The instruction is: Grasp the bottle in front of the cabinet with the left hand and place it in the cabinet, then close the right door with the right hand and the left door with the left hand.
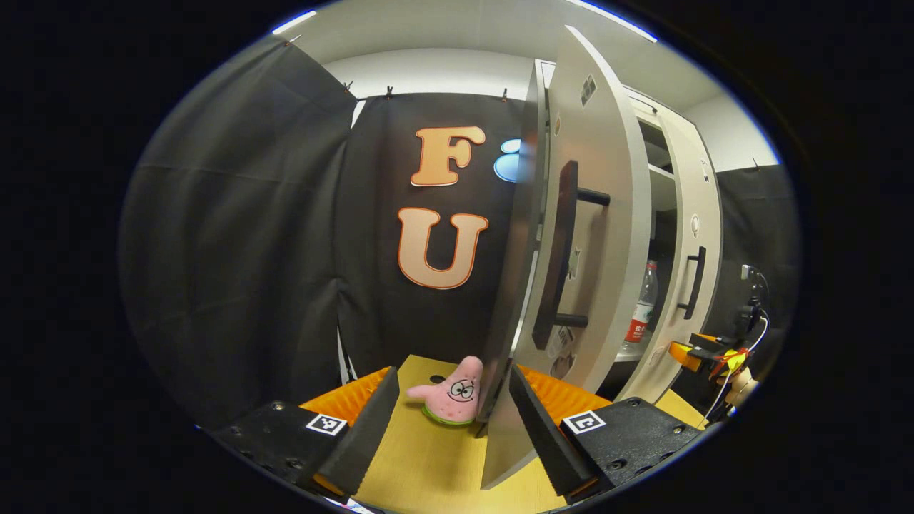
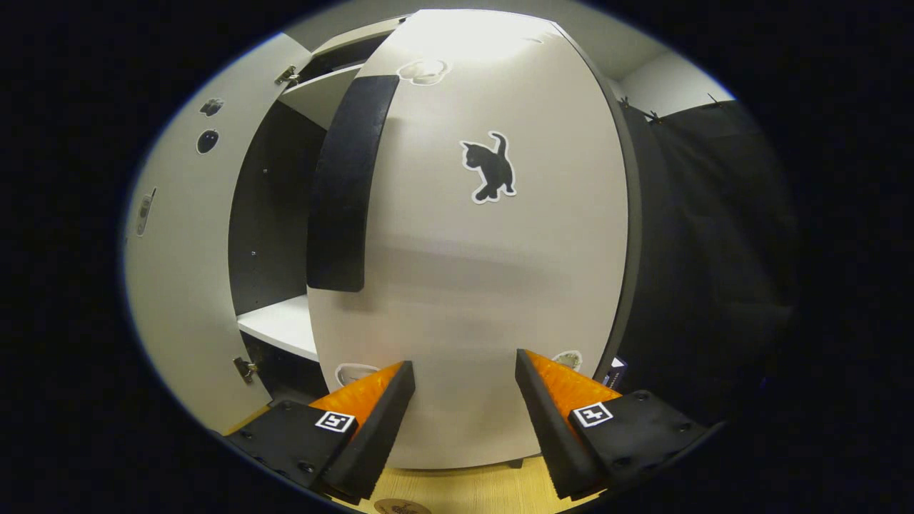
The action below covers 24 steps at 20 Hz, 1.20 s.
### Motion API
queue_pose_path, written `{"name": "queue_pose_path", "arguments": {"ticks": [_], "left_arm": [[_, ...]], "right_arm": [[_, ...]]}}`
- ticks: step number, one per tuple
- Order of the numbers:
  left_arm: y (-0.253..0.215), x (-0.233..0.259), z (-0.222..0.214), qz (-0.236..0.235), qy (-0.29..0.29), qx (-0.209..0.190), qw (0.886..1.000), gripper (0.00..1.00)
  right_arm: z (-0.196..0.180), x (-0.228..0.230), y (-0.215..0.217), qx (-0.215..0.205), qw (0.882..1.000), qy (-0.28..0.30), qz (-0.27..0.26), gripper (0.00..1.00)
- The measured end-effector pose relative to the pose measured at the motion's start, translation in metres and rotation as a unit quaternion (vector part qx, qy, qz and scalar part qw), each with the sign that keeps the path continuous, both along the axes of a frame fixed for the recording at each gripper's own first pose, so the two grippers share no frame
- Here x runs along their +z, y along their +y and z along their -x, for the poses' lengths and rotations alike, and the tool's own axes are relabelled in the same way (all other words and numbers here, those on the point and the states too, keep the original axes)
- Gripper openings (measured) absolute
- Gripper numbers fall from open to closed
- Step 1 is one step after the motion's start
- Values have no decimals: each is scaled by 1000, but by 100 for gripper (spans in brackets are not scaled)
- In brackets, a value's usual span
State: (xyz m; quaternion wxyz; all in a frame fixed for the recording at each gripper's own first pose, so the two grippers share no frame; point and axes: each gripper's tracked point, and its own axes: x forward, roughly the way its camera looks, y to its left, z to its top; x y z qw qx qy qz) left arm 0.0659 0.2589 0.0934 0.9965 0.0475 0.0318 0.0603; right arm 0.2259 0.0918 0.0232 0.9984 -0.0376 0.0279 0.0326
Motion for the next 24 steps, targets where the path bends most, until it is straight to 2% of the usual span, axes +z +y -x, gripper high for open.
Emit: {"name": "queue_pose_path", "arguments": {"ticks": [2,4,10,11,13,16,17,18,20,24], "left_arm": [[-7,-5,-2,-1,5,-5,1000,92],[-16,-9,-2,3,9,-12,1000,96],[-19,-10,0,-3,2,5,1000,94],[-20,-9,1,-4,-1,9,1000,97],[-21,-9,3,-6,-6,20,1000,94],[-24,-13,6,17,-11,33,999,94],[-27,-15,6,28,-10,34,999,91],[-32,-18,7,36,-9,33,999,94],[-40,-20,8,42,-9,32,999,94],[-57,-22,5,29,-6,22,999,94]], "right_arm": [[11,5,-6,-5,1000,-1,-4,95],[20,12,-14,-10,1000,-3,-6,95],[51,33,-39,-26,999,-17,-14,95],[55,36,-42,-28,999,-18,-14,95],[63,42,-47,-29,999,-19,-18,95],[76,51,-56,-26,999,-23,-22,95],[81,54,-58,-26,999,-24,-20,95],[85,57,-63,-27,999,-25,-18,95],[93,63,-71,-27,999,-29,-12,95],[108,71,-90,-32,999,-36,-5,95]]}}
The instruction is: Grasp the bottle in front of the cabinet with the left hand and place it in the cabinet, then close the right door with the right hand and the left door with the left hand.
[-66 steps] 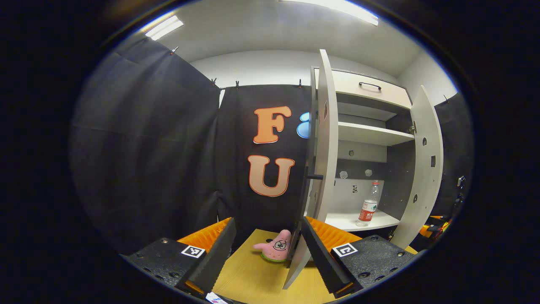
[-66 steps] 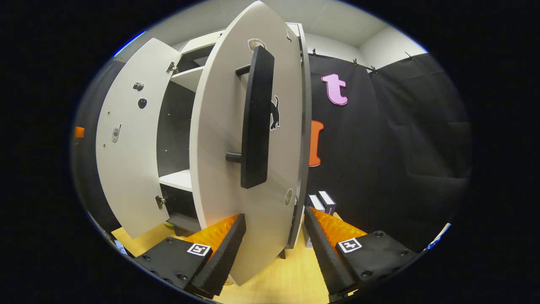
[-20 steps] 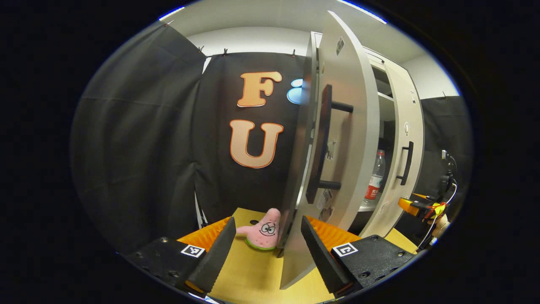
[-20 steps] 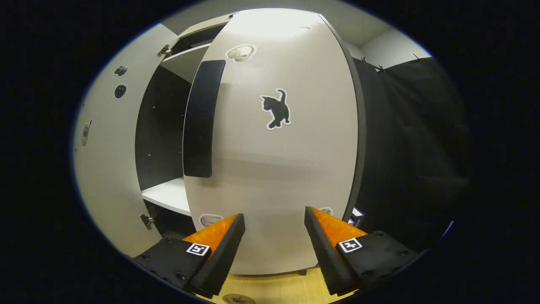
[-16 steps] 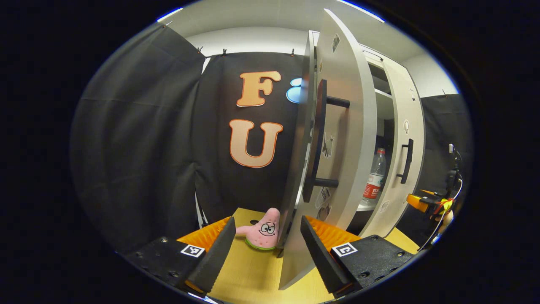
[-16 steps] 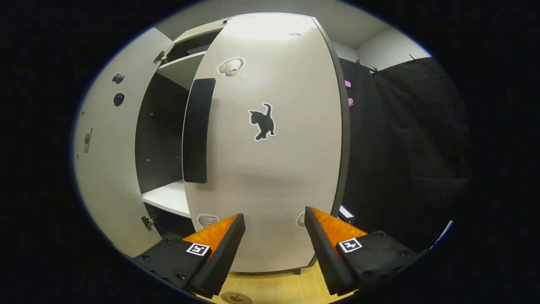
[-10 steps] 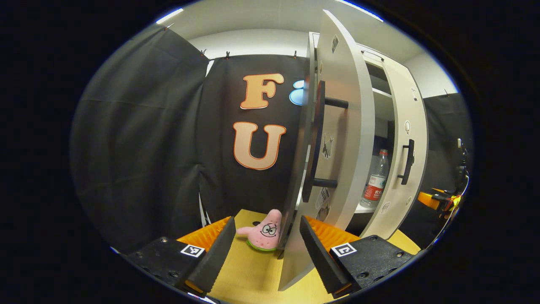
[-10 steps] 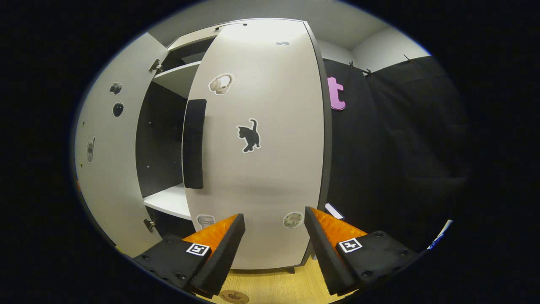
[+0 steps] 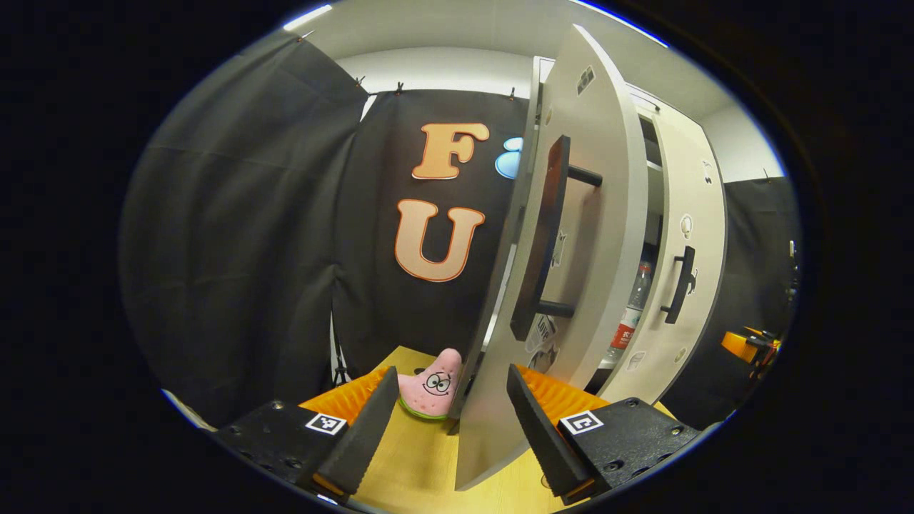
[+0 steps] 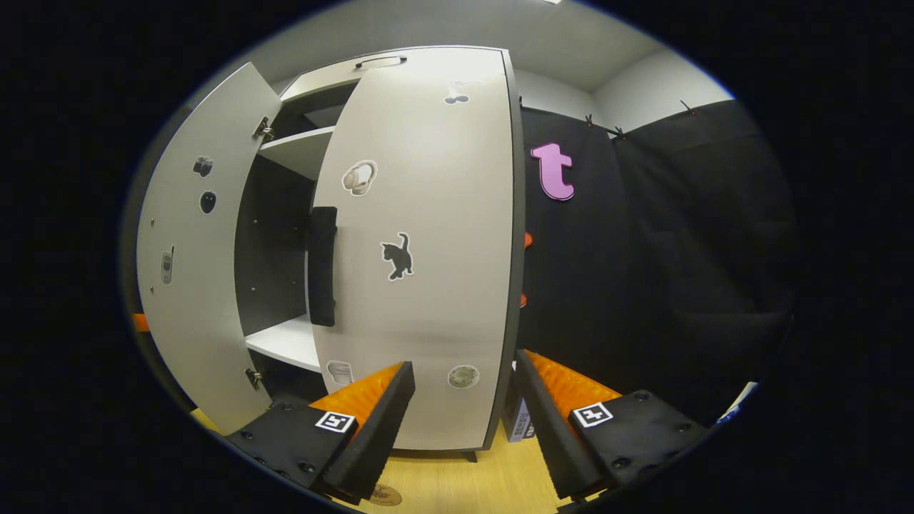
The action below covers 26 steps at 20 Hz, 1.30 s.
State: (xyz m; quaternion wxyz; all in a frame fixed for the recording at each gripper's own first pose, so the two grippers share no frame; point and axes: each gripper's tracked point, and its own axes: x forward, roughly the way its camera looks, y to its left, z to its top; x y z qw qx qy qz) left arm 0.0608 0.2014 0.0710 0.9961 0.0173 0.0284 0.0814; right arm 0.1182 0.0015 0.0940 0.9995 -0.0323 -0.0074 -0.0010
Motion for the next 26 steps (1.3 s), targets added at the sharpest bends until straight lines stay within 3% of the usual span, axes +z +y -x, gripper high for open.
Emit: {"name": "queue_pose_path", "arguments": {"ticks": [14,18,26], "left_arm": [[-74,-17,-36,-9,27,-73,997,91],[-94,-23,-52,-12,32,-90,995,94],[-143,-47,-110,22,52,-154,986,94]], "right_arm": [[35,2,-60,-19,1000,0,-4,95],[40,10,-72,-25,1000,-8,-3,95],[46,12,-99,-43,999,-12,-4,95]]}}
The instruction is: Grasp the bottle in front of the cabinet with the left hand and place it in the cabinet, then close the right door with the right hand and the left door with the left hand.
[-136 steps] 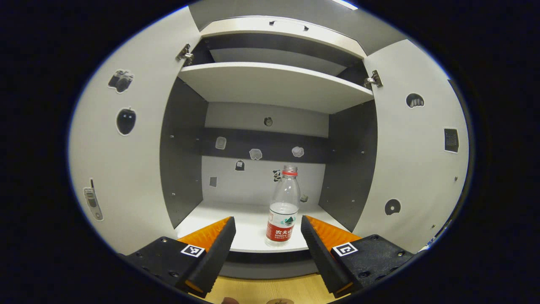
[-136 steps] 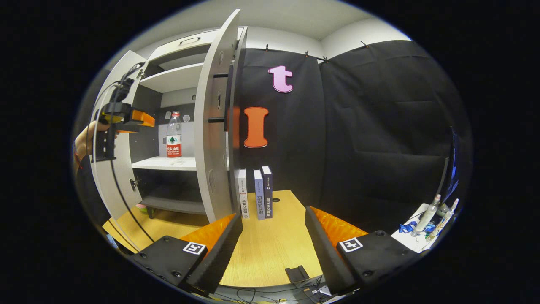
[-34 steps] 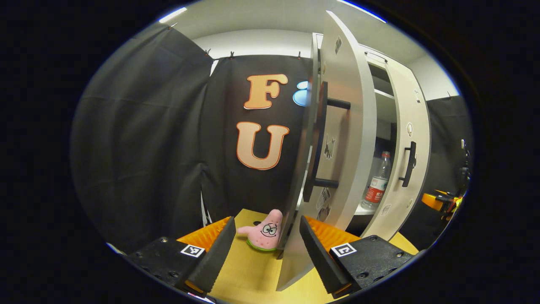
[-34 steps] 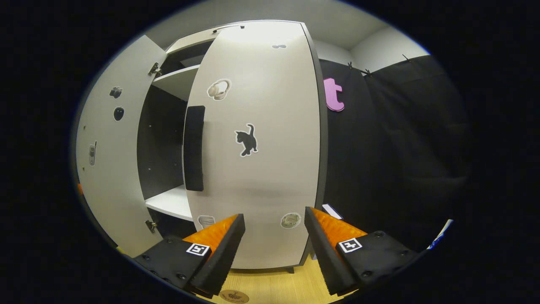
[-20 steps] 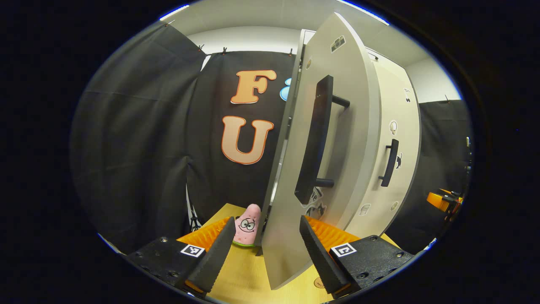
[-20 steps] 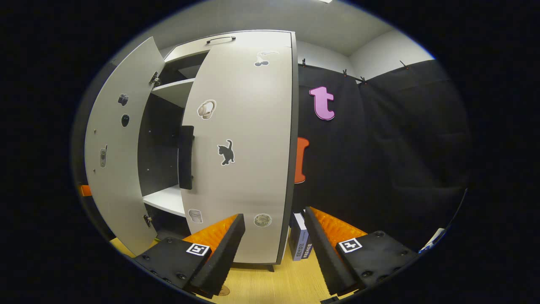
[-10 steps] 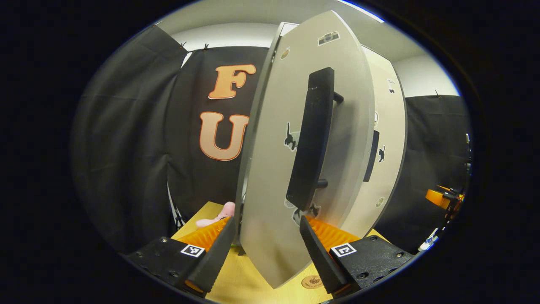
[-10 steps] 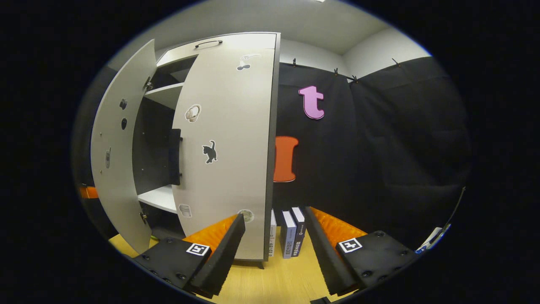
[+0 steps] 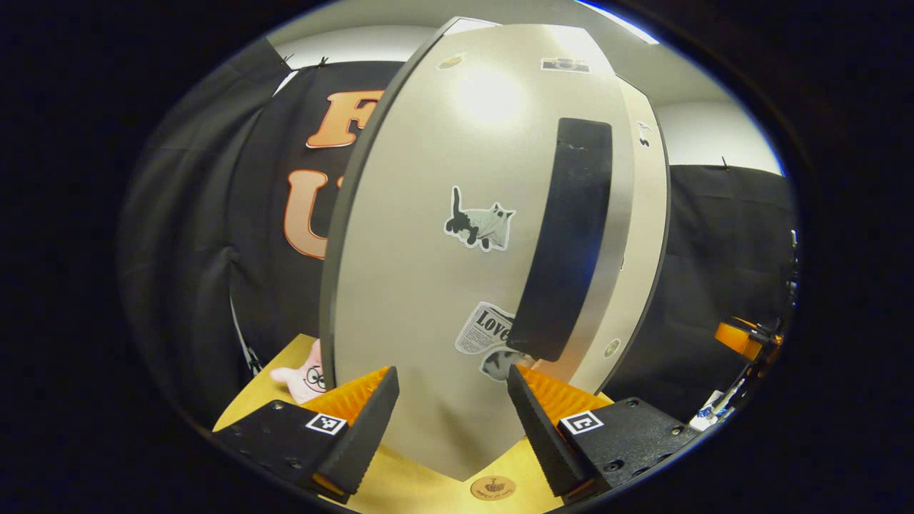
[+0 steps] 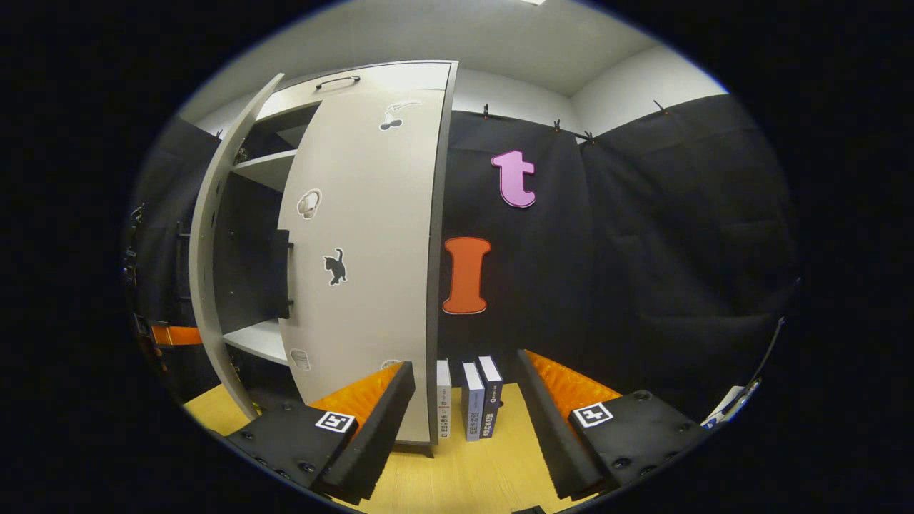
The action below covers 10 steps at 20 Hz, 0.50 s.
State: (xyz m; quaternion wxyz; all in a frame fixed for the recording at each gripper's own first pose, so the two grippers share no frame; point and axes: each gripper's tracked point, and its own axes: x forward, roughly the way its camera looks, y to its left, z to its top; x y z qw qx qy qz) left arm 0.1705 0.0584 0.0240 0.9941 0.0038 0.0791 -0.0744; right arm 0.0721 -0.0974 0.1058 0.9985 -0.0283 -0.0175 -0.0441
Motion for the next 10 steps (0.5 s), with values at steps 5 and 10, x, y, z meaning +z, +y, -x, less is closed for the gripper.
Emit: {"name": "queue_pose_path", "arguments": {"ticks": [5,10], "left_arm": [[-15,-5,-32,-9,-1,-3,1000,94],[-14,-5,-31,-10,-2,-4,1000,94]], "right_arm": [[3,-3,-18,-18,1000,2,-3,95],[-1,-4,-21,-20,1000,2,-6,95]]}}
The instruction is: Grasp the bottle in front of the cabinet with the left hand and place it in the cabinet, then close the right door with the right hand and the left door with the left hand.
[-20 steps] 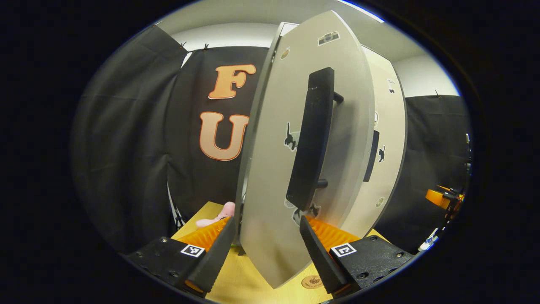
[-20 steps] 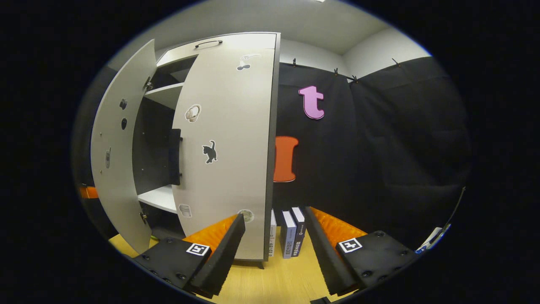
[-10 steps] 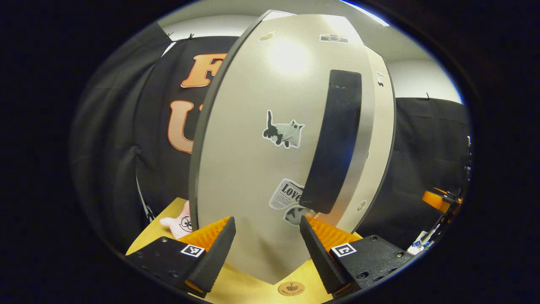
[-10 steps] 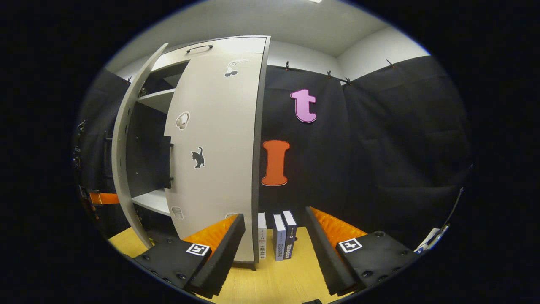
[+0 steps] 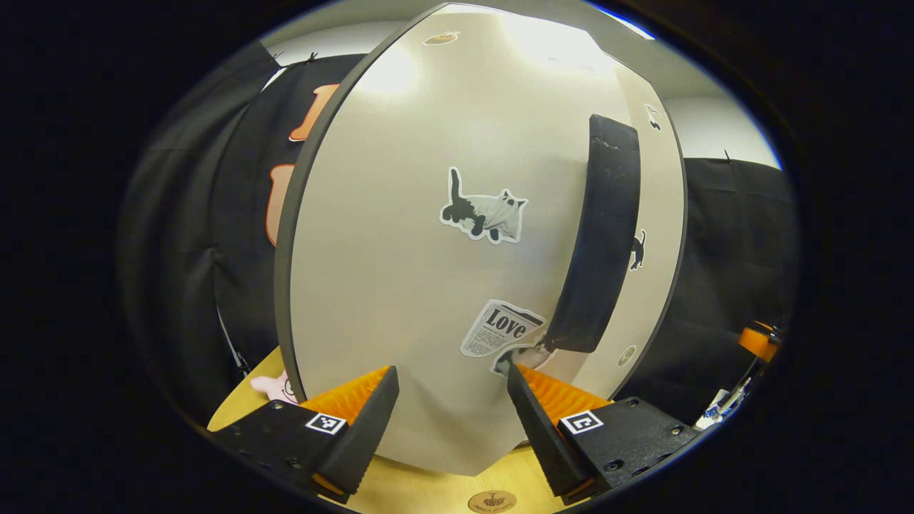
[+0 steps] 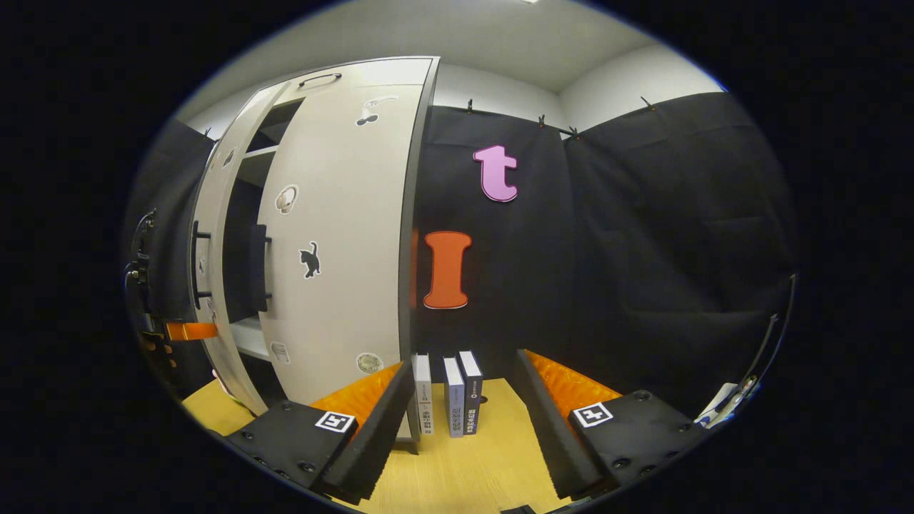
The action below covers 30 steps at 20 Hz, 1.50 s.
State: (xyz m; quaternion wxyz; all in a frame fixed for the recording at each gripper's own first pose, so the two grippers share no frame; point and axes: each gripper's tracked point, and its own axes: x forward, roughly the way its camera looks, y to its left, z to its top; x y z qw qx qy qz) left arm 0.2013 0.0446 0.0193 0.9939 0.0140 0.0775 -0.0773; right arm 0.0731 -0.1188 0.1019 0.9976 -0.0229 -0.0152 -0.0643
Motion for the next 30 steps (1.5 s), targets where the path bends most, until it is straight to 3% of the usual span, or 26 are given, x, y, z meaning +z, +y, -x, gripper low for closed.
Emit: {"name": "queue_pose_path", "arguments": {"ticks": [16,30], "left_arm": [[3,2,-7,-24,0,15,1000,94],[-22,58,62,-40,-41,5,998,94]], "right_arm": [[-28,-5,1,19,1000,13,1,95],[-15,6,3,56,998,2,-6,95]]}}
